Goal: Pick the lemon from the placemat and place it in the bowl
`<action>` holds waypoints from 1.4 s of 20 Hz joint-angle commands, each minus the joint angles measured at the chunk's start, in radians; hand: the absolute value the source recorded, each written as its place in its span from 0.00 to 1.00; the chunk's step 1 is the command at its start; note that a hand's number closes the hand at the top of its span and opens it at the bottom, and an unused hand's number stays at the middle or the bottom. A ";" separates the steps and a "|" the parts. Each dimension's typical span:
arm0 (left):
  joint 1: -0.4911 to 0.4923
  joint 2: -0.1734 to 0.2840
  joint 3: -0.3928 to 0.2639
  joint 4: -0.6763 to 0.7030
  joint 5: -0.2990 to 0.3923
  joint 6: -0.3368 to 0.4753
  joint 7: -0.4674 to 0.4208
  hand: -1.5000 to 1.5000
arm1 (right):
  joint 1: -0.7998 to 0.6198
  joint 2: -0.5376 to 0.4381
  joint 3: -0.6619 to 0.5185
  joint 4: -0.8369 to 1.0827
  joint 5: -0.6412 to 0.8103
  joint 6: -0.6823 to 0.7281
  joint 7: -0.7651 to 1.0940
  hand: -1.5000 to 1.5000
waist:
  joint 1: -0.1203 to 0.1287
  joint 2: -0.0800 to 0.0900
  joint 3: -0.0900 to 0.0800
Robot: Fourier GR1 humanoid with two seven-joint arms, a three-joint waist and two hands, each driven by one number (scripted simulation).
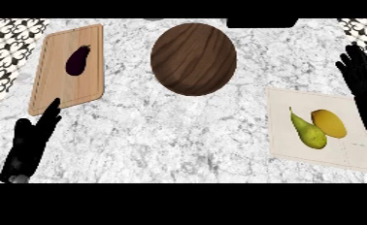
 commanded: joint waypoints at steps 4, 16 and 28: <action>-0.068 -0.159 -0.040 -0.114 0.074 -0.067 -0.103 0.50 | 0.062 -0.150 -0.063 0.045 -0.002 0.260 -0.230 1.00 | -0.030 0.004 -0.022; -0.179 -0.295 -0.081 -0.125 0.154 -0.165 -0.106 0.50 | 0.233 -0.211 -0.087 0.220 0.332 0.193 -0.740 0.00 | -0.019 0.006 -0.023; -0.191 -0.362 -0.113 -0.088 0.101 -0.144 -0.123 0.50 | 0.269 -0.408 -0.009 -0.060 0.627 0.190 -0.060 0.00 | -0.014 0.005 -0.026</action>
